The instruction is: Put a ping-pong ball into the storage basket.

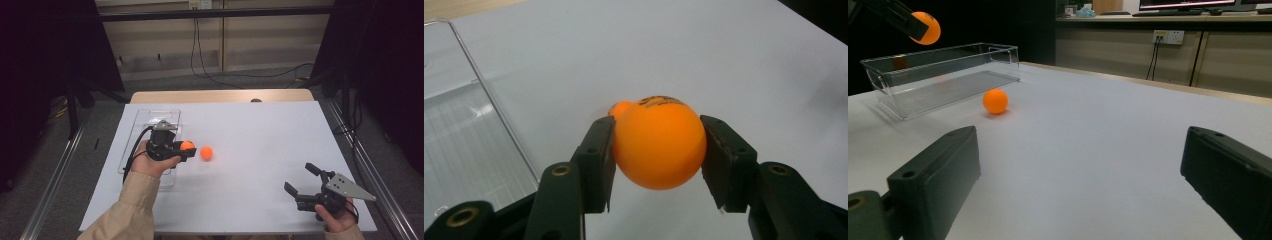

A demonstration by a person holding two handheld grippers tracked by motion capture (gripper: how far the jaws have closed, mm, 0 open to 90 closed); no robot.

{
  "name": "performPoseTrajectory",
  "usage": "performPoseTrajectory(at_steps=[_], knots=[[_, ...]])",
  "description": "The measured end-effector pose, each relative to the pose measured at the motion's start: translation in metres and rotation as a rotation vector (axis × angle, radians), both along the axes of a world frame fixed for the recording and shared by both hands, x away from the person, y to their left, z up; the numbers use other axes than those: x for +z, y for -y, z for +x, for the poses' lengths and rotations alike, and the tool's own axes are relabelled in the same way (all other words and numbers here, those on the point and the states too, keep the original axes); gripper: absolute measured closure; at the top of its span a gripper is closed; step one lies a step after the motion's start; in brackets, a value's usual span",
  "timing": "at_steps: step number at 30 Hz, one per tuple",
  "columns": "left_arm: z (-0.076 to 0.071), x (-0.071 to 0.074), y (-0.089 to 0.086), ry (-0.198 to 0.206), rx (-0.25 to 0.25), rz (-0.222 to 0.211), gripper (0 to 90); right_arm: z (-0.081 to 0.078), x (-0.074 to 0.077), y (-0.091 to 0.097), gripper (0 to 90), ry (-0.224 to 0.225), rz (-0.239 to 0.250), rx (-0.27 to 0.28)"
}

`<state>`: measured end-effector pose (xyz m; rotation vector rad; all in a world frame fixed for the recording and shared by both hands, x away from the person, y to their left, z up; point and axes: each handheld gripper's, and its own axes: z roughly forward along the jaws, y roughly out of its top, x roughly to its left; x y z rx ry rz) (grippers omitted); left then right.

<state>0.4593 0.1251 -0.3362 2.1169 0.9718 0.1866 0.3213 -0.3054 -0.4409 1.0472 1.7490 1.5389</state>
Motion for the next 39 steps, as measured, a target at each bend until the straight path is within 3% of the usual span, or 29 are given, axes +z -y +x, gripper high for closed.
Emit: performPoseTrajectory(at_steps=[3, 4, 7, 10, 11, 14, 15, 16, 25, 39], knots=[[0.001, -0.001, -0.003, 0.006, 0.004, -0.007, 51.1, 0.0, 0.0, 0.0, 2.1, 0.001, 0.0, 0.0], [0.001, 0.0, -0.005, 0.008, 0.008, 0.009, 51.1, 0.0, 0.0, 0.0, 2.1, 0.002, 0.0, 0.001], [0.0, 0.0, -0.007, 0.008, 0.023, -0.012, 51.1, 0.0, 0.0, 0.0, 2.1, 0.001, -0.002, 0.001], [0.001, 0.0, -0.012, 0.016, 0.017, 0.005, 51.0, 0.0, 0.0, 0.0, 2.1, 0.002, -0.001, -0.001], [0.0, 0.0, -0.011, 0.014, 0.041, -0.017, 51.0, 0.0, 0.0, 0.0, 2.1, 0.001, -0.002, -0.001], [0.0, 0.001, -0.014, 0.014, 0.051, -0.01, 51.1, 0.0, 0.0, 0.0, 2.1, 0.001, 0.0, 0.002], [0.0, 0.001, -0.016, 0.013, 0.038, 0.006, 51.1, 0.0, 0.0, 0.0, 2.1, -0.001, 0.0, -0.001], [0.0, 0.0, -0.015, 0.014, 0.051, -0.016, 51.1, 0.0, 0.0, 0.0, 2.1, 0.0, -0.001, -0.001], [0.001, 0.002, -0.022, 0.019, 0.053, 0.005, 51.1, 0.0, 0.0, 0.001, 2.1, 0.002, -0.005, 0.002], [0.003, 0.002, -0.03, 0.022, 0.074, -0.009, 51.1, 0.0, 0.0, 0.001, 2.1, 0.005, -0.012, 0.008]])
